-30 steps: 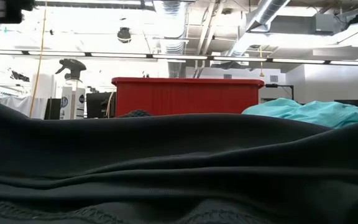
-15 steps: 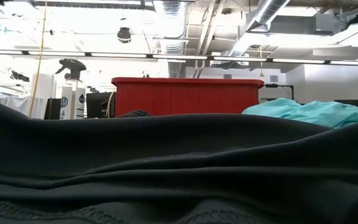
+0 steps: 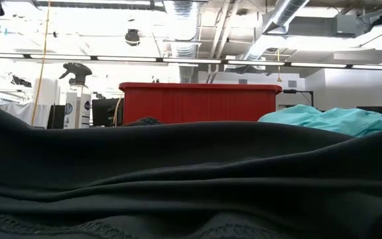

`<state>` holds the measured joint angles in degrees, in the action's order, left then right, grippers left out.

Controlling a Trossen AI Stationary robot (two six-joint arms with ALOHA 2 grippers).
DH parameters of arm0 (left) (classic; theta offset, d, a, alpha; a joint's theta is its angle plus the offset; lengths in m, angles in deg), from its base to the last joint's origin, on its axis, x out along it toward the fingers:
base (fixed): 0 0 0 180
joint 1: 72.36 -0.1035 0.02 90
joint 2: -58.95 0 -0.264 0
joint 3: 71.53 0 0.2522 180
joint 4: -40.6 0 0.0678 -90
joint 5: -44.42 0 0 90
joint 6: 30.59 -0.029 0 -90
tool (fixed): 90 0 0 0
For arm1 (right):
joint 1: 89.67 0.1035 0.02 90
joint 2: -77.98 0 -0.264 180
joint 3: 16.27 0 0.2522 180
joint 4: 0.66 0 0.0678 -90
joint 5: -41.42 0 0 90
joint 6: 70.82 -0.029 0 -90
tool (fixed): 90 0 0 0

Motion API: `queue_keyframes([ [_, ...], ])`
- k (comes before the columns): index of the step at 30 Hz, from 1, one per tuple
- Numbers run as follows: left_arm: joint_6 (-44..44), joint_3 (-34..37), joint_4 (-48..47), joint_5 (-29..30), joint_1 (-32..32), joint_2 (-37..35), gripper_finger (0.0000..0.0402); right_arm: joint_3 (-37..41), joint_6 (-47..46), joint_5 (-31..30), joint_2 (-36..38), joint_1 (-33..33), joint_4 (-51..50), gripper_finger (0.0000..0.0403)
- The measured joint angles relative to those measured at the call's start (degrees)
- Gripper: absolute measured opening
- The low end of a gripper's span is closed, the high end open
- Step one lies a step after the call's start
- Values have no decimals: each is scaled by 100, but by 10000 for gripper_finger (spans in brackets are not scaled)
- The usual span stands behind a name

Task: Fold Laundry from Bin
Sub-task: Fold the black shorts

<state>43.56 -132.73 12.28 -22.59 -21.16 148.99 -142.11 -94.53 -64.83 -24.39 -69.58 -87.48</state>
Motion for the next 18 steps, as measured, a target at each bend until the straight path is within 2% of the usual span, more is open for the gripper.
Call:
queue_keyframes([
  [6,-2,-152,-508,46,28,-37,183,0,1,2,0,12,0,166],
  [18,-286,-198,-567,563,63,-50,183,0,14,0,2,14,0,166],
])
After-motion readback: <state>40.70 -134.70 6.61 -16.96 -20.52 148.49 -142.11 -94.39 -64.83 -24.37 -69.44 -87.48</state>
